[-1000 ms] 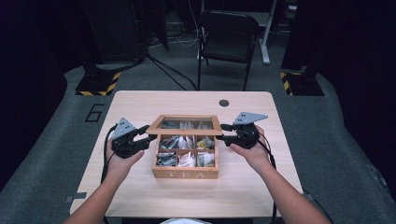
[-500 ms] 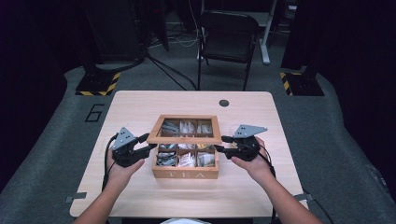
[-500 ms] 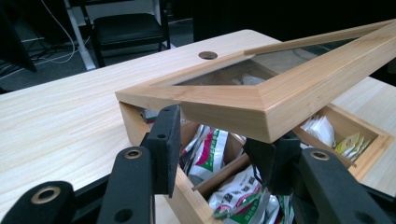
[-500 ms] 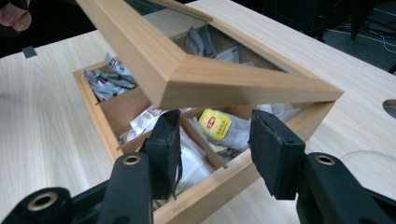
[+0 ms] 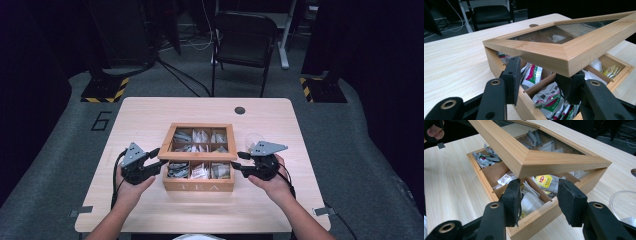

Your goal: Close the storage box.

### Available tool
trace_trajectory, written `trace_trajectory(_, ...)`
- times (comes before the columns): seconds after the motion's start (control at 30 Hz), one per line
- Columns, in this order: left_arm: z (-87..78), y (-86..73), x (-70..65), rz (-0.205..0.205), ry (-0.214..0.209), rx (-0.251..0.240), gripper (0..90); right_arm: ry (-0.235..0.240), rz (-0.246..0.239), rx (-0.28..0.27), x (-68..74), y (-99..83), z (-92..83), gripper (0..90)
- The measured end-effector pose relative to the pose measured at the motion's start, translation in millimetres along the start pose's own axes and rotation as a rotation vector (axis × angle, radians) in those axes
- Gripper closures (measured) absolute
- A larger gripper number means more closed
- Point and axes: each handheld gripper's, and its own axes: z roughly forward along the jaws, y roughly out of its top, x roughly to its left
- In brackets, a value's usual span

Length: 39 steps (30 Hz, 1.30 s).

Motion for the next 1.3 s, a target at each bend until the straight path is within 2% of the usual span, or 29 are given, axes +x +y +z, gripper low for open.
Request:
trace_trajectory(0.13,0.5,-5.5,-1.3,-0.013,-0.002,0.003,55.8,0.002,-0.012,-0.006,3.2,-0.9,-2.2,53.2)
trace_trajectory(0.33,-0.1,-10.6,-2.0,0.014,-0.002,0.024,55.9,-0.001,-0.015,-0.012,7.0,-2.5,-5.5,53.2)
trace_trajectory(0.53,0.1,-16.3,-3.5,0.007,-0.004,0.022,55.9,-0.001,-0.023,-0.006,11.0,-5.1,-4.8,53.3)
trace_trajectory(0.7,-0.6,-20.0,-4.8,0.003,-0.007,0.026,56.0,-0.005,-0.006,0.001,13.9,-7.5,-3.4,53.9)
trace_trajectory(1.07,-2.2,-32.5,-11.7,0.012,-0.016,0.039,55.9,-0.002,0.002,0.008,19.7,-19.1,-0.8,54.7)
trace_trajectory(1.23,-3.3,-37.2,-14.6,0.023,-0.012,0.035,55.8,0.0,0.003,0.014,20.5,-24.2,1.1,54.6)
trace_trajectory(1.27,-4.5,-37.9,-14.0,0.029,-0.021,0.049,55.8,0.0,0.013,0.016,21.1,-25.2,1.4,54.6)
trace_trajectory(1.3,-3.7,-39.7,-14.5,0.022,-0.015,0.036,55.8,0.001,0.007,0.015,20.8,-26.4,2.0,54.6)
